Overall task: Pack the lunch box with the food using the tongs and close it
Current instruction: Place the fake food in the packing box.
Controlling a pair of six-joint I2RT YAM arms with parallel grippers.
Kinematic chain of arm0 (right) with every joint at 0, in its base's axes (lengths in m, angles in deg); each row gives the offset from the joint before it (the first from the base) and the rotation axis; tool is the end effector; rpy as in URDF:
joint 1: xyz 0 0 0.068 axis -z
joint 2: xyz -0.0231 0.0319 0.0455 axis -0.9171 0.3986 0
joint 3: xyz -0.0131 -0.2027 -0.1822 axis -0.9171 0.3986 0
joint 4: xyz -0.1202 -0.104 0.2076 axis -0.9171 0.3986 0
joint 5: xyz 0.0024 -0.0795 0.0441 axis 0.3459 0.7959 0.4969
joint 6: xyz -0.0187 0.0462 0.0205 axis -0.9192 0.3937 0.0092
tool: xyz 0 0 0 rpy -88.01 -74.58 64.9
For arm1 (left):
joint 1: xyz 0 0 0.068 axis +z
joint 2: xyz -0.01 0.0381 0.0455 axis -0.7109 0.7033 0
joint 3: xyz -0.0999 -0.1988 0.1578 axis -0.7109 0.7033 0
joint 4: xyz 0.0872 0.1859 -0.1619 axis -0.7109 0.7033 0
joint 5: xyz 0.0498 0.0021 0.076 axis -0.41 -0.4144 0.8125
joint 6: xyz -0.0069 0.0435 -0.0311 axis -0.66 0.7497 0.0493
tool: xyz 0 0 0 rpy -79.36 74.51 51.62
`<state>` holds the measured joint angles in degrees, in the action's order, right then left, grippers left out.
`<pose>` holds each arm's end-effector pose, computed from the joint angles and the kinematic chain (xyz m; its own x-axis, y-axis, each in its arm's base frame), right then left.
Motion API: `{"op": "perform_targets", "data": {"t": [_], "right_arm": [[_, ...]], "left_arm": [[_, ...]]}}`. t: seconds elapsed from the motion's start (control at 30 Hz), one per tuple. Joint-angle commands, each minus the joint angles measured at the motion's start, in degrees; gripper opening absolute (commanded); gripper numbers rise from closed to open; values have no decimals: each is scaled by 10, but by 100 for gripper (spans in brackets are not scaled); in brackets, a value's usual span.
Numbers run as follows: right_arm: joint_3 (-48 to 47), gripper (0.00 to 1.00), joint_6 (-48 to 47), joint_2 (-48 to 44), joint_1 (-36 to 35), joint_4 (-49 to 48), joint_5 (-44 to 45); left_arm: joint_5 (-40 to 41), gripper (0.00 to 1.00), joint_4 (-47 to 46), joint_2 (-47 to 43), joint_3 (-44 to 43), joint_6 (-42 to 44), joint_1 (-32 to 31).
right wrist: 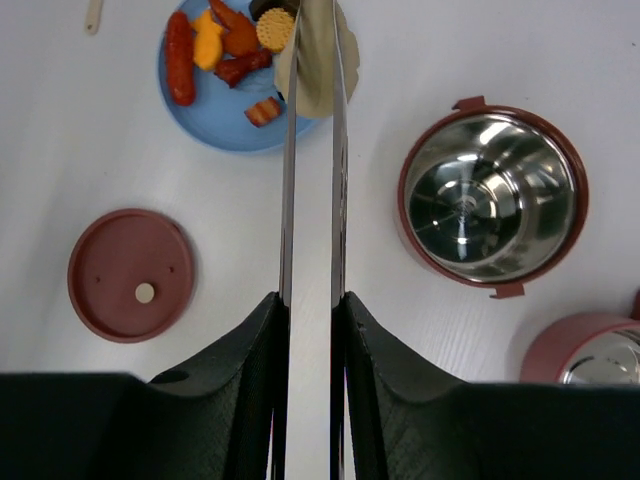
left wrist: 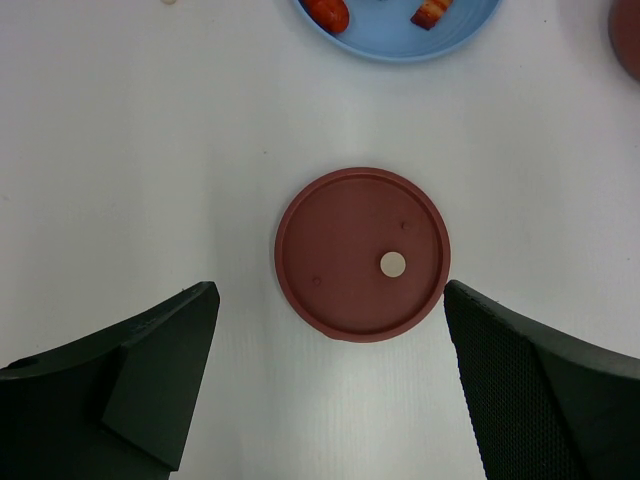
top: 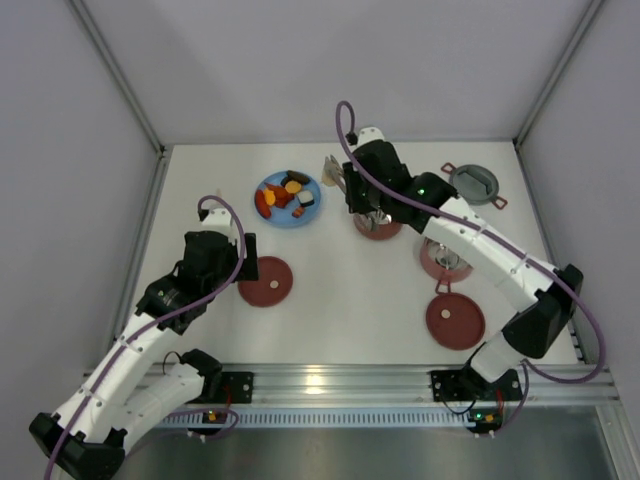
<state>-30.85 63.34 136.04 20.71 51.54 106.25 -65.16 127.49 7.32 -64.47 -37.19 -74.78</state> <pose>0.2552 0.2476 0.3963 -0.5640 -0.1433 -0.8132 -0.3639 0.9272 0.0890 0.1449 -0.0680 0.3105 -0.5372 -0.0096 -0.8434 0.0646 0.9965 -0.0525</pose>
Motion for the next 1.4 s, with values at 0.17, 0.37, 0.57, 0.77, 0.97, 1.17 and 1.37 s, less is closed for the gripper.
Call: {"op": "perform_targets", "data": {"t": [0.17,0.37,0.57,0.77,0.97,1.17,1.37], "right_arm": [[140,0,18,-138,69,-16,22],[199,0,14,-174,108,-26,8],[236,0,16,-174,117,-45,-1],[240,3,15,-164,121,-46,5],[239,21,15,-165,121,-46,5],[238,39,14,-164,121,-40,11],[238,49,15,-168,121,-42,15]], "left_arm": [[-3,99,-9,1,7,-5,-1],[-5,99,-10,3,7,-4,-2],[-5,99,-10,4,6,-4,-1],[-5,99,-10,5,7,-4,-2],[-6,99,-9,5,7,-4,-2],[-6,99,-9,5,7,-3,-1],[-6,99,-9,5,7,-4,-2]]}}
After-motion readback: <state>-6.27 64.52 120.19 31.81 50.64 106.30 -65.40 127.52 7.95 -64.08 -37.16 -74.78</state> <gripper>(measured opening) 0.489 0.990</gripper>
